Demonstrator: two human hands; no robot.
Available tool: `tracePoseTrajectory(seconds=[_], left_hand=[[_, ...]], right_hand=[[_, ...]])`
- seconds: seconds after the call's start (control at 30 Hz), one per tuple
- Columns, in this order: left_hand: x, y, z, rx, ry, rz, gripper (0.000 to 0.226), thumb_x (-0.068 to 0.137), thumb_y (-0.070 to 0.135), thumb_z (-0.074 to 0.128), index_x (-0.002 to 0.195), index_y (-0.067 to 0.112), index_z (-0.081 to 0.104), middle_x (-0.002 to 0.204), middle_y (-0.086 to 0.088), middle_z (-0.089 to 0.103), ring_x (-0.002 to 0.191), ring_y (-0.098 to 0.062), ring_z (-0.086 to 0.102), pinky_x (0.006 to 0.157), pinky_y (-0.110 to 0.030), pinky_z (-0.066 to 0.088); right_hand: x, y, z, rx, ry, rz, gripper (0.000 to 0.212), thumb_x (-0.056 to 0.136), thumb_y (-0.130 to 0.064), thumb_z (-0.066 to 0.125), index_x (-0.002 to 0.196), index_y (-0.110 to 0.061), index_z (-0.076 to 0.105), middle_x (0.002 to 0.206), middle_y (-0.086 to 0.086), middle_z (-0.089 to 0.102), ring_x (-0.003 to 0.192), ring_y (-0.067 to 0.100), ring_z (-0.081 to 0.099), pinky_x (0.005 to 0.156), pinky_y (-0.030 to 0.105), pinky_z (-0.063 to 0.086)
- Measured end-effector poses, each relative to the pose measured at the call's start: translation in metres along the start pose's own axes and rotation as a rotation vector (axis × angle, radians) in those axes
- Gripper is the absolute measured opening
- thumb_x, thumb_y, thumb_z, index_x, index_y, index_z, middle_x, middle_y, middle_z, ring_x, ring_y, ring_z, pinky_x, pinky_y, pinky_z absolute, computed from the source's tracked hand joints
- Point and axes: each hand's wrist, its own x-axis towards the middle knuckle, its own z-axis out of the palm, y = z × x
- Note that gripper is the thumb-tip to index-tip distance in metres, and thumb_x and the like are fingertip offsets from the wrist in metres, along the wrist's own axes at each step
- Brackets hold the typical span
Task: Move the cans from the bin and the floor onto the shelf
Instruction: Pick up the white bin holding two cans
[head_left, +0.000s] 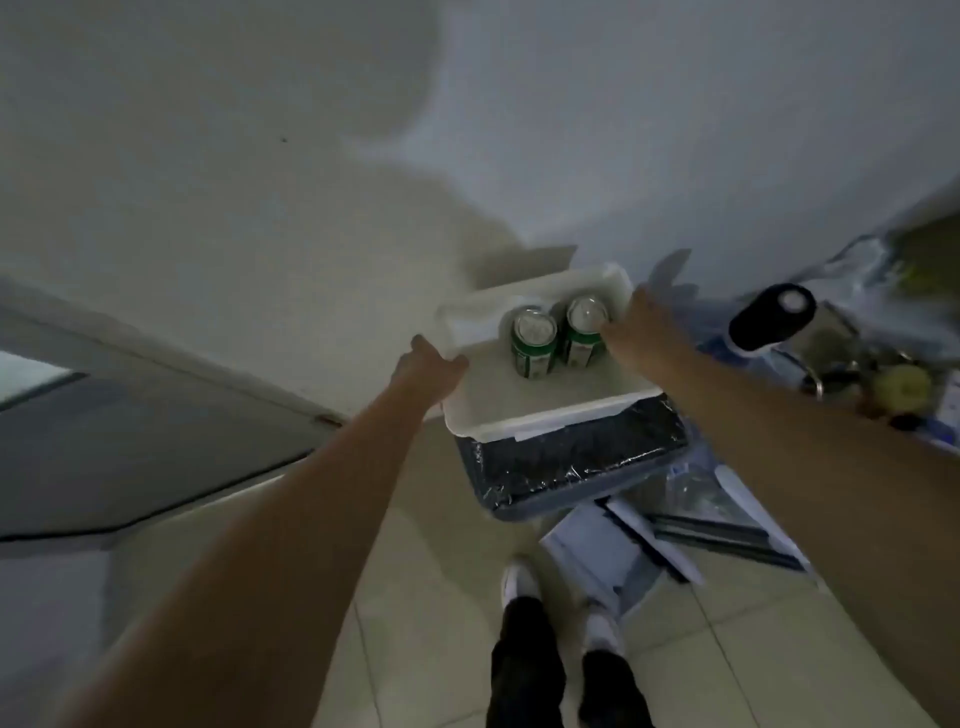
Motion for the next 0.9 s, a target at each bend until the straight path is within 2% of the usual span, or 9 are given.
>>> tracePoseTrajectory(seconds=[0.1,0.23,0.33,0.4,0.5,0.57,0.67,0.77,0.9], left_hand=[[0.026,-0.008,0.020,-0.080,-0.030,-0.071,0.065,0.085,0.030,0.058,0.138,0.004,0.032,0.137,-0.016,0.051,0.122,-0.034,0.052,0.093,-0.035,0.044],[0.046,-0.021,0.041,-0.171,0.075,-0.120,0.050,0.080,0.015,0.056,0.129,0.009,0.046,0.125,-0.017,0.061,0.111,-0.035,0.058,0.078,-0.033,0.043],[0.052,-0.024,0.045,-0.227,0.091,-0.151,0.048,0.080,0.006,0.052,0.128,0.007,0.048,0.125,-0.020,0.060,0.114,-0.038,0.056,0.087,-0.039,0.046],[0.051,-0.024,0.046,-0.228,0.105,-0.154,0.046,0.079,0.005,0.052,0.125,0.004,0.049,0.124,-0.021,0.061,0.112,-0.039,0.057,0.087,-0.040,0.047],[0.043,-0.032,0.044,-0.202,0.171,-0.137,0.037,0.076,0.006,0.053,0.112,-0.001,0.055,0.114,-0.021,0.065,0.099,-0.036,0.061,0.071,-0.033,0.042],[0.034,-0.039,0.041,-0.196,0.194,-0.137,0.032,0.075,0.005,0.053,0.106,-0.003,0.057,0.110,-0.023,0.066,0.091,-0.035,0.059,0.067,-0.031,0.038],[0.017,-0.043,0.031,-0.267,0.136,-0.137,0.031,0.073,0.001,0.052,0.103,-0.004,0.058,0.108,-0.026,0.065,0.089,-0.035,0.058,0.069,-0.037,0.043],[-0.012,-0.037,0.010,-0.428,0.031,-0.115,0.039,0.051,0.008,0.050,0.090,0.002,0.051,0.091,-0.022,0.055,0.084,-0.035,0.051,0.066,-0.039,0.042],[-0.070,-0.034,-0.023,-0.511,-0.055,-0.011,0.038,0.042,0.010,0.042,0.079,0.011,0.048,0.074,-0.008,0.048,0.070,-0.026,0.045,0.061,-0.030,0.037]], right_hand=[[0.023,0.023,0.017,0.092,0.021,0.123,0.056,0.089,-0.019,0.052,0.137,0.002,0.031,0.135,0.026,0.046,0.123,0.040,0.047,0.096,0.042,0.042],[0.032,0.046,0.039,0.170,0.121,0.247,0.043,0.091,-0.007,0.044,0.132,0.000,0.039,0.131,0.026,0.050,0.120,0.040,0.049,0.086,0.039,0.040],[0.028,0.052,0.041,0.126,0.183,0.288,0.045,0.082,-0.015,0.051,0.125,-0.003,0.048,0.118,0.024,0.059,0.106,0.041,0.057,0.076,0.038,0.043],[0.026,0.053,0.041,0.176,0.154,0.310,0.045,0.080,-0.018,0.053,0.121,0.000,0.050,0.115,0.026,0.061,0.103,0.041,0.058,0.074,0.037,0.042],[0.017,0.055,0.042,0.301,0.094,0.346,0.045,0.079,-0.021,0.057,0.117,0.001,0.052,0.112,0.024,0.061,0.096,0.037,0.058,0.079,0.040,0.045],[0.005,0.056,0.045,0.455,0.043,0.394,0.047,0.077,-0.020,0.061,0.120,-0.003,0.052,0.114,0.022,0.061,0.092,0.032,0.056,0.082,0.043,0.048],[-0.019,0.055,0.045,0.559,-0.002,0.420,0.052,0.075,-0.008,0.062,0.125,-0.003,0.048,0.117,0.023,0.059,0.098,0.036,0.056,0.088,0.048,0.048],[-0.053,0.054,0.038,0.625,0.024,0.455,0.055,0.072,0.001,0.060,0.126,0.000,0.047,0.120,0.025,0.057,0.106,0.041,0.054,0.090,0.048,0.047],[-0.111,0.052,0.004,0.714,0.101,0.377,0.044,0.071,0.000,0.060,0.115,0.001,0.055,0.098,0.018,0.061,0.088,0.034,0.054,0.072,0.037,0.043]])
